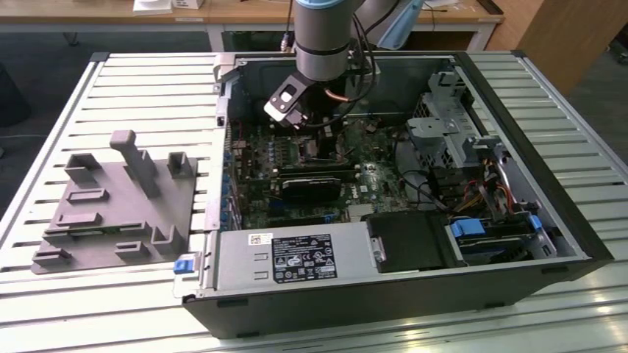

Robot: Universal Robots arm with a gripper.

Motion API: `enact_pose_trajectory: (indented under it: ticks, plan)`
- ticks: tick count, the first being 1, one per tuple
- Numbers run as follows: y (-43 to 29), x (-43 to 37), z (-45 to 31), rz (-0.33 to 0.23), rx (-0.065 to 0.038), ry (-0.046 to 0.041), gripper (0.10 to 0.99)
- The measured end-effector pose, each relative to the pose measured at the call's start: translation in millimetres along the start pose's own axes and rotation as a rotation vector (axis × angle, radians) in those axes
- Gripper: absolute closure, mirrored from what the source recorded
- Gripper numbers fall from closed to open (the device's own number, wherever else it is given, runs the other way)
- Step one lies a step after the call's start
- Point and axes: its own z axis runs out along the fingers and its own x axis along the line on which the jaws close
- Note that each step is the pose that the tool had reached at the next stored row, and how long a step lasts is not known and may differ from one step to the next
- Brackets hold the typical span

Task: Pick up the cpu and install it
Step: 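Place the cpu into insertion slot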

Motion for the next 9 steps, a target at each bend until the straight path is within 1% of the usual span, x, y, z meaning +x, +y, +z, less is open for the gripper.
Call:
enact_pose_trajectory:
  ticks: [4,9]
  plan:
    - [-0.1,-0.2,-0.1,-0.006,0.000,-0.0020,0.553]
    - [-0.2,-1.0,0.0,-0.006,0.000,-0.0019,0.553]
